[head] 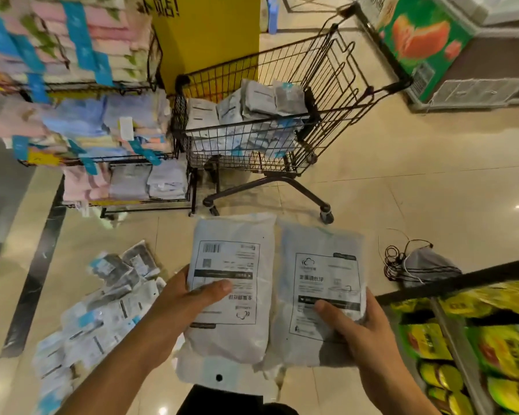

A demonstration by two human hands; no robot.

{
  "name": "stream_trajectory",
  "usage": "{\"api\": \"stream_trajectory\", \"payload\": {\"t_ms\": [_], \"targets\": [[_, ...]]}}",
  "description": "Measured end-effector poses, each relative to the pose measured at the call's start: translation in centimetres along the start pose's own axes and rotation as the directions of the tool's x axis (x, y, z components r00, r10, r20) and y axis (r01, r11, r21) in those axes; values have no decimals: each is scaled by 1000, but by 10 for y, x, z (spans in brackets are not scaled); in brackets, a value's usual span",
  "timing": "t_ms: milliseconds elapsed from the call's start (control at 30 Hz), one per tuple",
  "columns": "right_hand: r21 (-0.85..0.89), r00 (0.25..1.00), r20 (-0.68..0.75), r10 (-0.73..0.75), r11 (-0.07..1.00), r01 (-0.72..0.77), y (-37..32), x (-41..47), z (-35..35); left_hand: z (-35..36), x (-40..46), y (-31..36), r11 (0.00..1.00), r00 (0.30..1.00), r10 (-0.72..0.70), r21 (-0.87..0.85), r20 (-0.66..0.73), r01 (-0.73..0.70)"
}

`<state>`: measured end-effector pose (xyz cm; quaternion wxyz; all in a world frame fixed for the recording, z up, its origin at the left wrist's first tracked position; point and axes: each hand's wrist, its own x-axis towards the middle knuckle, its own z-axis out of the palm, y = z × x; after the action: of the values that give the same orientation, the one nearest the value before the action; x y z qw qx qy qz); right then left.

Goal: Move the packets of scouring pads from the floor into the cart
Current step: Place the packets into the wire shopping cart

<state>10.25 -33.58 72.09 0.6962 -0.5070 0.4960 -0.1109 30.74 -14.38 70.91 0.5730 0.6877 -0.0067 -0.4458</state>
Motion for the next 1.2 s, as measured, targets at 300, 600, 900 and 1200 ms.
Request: {"api": "stream_trajectory", "payload": {"t_ms": [300, 600, 900, 1200], "targets": [[-19, 1000, 4, 3, 1000, -2, -96, 119, 13, 20, 115, 91, 998, 998, 3, -62, 69, 1], [48, 999, -5, -44, 998, 44, -187, 218, 35, 33, 221, 191, 1000, 997, 15, -17, 71, -13], [3, 998, 53, -26, 1000, 26, -281, 375, 42, 71, 351, 284, 996, 998, 58, -60, -23, -60], [-78, 991, 132, 15, 997, -5, -378, 525, 61, 101, 465, 369, 996, 989, -11, -89, -146, -2]]}}
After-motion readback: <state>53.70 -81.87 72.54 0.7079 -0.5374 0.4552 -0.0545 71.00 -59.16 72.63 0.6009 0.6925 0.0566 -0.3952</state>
